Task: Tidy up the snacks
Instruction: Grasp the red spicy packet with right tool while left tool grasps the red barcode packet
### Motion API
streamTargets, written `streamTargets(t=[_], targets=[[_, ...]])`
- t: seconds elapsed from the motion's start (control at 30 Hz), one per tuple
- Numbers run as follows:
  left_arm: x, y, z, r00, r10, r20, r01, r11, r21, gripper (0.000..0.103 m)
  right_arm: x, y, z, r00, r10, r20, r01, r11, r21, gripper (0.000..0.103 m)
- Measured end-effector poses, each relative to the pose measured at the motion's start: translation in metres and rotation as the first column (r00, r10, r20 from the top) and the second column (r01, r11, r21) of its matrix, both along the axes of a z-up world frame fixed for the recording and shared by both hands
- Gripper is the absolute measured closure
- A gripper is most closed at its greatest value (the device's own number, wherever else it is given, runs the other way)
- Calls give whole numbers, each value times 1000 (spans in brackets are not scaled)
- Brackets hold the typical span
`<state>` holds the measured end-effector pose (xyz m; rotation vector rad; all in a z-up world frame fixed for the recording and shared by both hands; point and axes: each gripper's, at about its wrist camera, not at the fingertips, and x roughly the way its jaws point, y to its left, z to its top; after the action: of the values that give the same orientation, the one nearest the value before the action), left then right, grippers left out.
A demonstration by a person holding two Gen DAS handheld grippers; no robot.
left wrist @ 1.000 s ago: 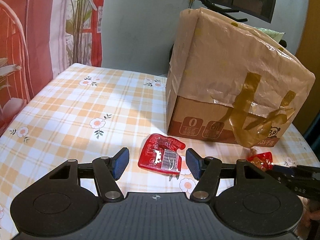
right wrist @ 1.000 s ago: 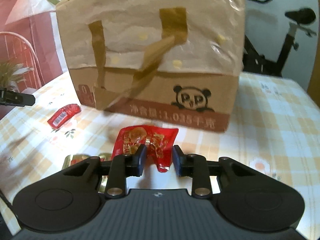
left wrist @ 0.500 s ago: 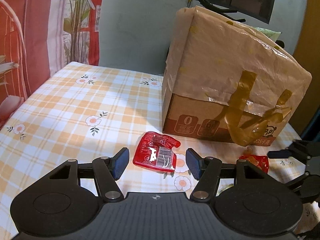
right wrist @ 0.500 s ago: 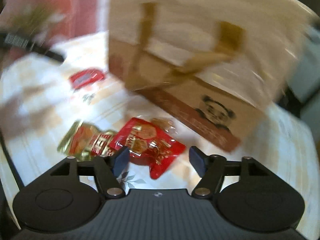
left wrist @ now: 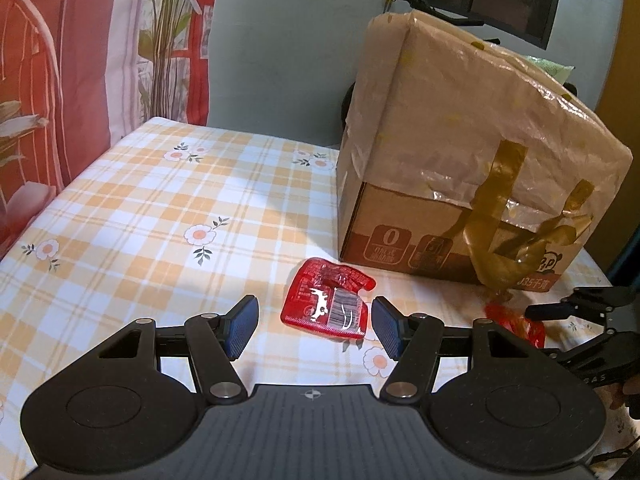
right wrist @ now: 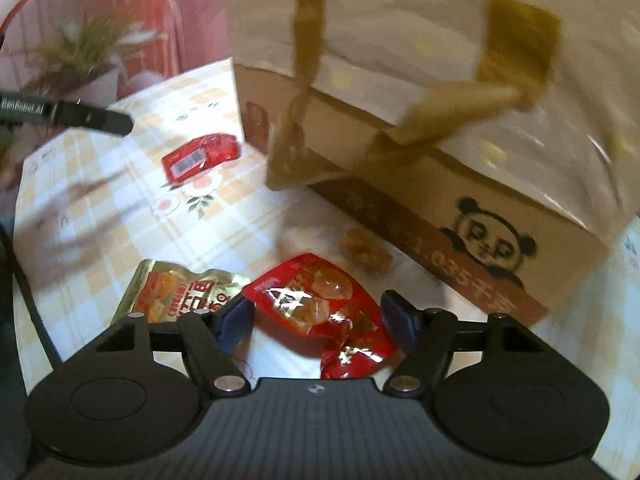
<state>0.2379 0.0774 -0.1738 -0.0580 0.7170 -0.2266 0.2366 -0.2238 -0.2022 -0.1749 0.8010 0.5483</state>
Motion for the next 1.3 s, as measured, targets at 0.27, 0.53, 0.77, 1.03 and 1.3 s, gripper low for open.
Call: streamTargets(t=[0.27,0.53,0.77,1.03,1.3], targets=[[-1,-4,-3,1000,-4,-10,4,1000,-1,38,-9,-22,2,993,-116,15,114,989,95,39],[-2,-3,-4,1000,-3,-15,3,1000,4,38,-2,-4,-1,990,-127,67,125,992,32,48],[-2,-2,-5,1000,-5,-8,5,1000,25,38,-15,-3,-2,980,-165,109,160,986,54,72],[6,-11,-12,999,-44,-21,45,998,51,38,-44,-28,-1,942,-301,146,272,943,191,82],[40,-28,-29,997,-67,-36,71,989,126,31,-43,-22,-3,937,-308,166,276,943,187,82]])
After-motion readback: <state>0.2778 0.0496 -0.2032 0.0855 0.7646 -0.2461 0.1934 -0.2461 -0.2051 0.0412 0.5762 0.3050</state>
